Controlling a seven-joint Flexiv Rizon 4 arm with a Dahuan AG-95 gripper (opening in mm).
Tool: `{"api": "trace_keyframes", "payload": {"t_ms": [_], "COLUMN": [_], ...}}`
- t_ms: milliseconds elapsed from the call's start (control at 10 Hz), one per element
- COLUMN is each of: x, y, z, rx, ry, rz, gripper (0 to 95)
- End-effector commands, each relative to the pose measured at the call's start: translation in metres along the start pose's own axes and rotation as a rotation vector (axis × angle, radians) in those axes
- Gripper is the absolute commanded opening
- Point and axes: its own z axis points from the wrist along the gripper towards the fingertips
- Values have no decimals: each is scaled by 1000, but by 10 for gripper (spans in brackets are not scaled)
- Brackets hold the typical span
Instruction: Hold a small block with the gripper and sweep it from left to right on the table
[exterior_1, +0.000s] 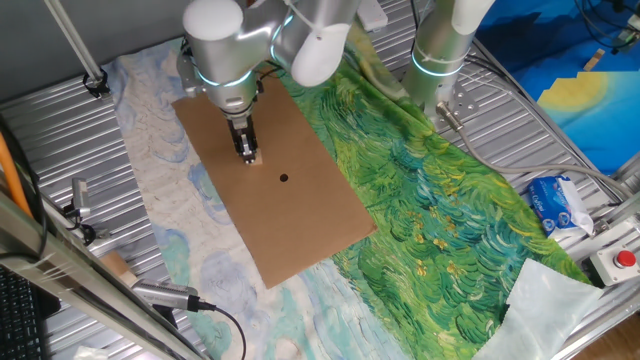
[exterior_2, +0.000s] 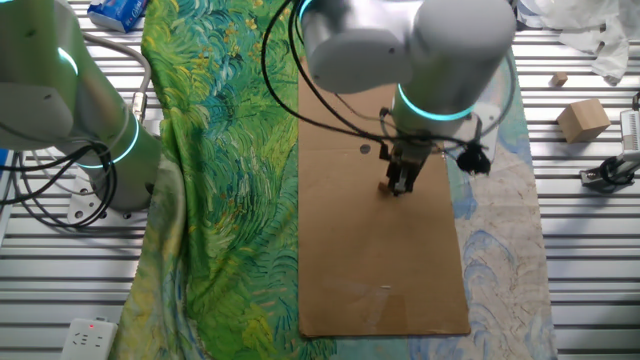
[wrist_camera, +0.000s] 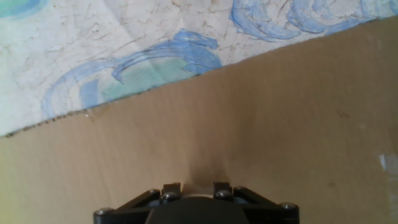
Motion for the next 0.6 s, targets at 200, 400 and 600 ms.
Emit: {"api": "trace_keyframes", "payload": {"t_ms": [200, 400, 600], "x": [-6, -8, -9], "y": [12, 23, 37], "z": [2, 3, 4], "rx": [10, 17, 36], "ry": [9, 9, 3], "rz": [-2, -2, -2], "gripper": [0, 0, 0]}}
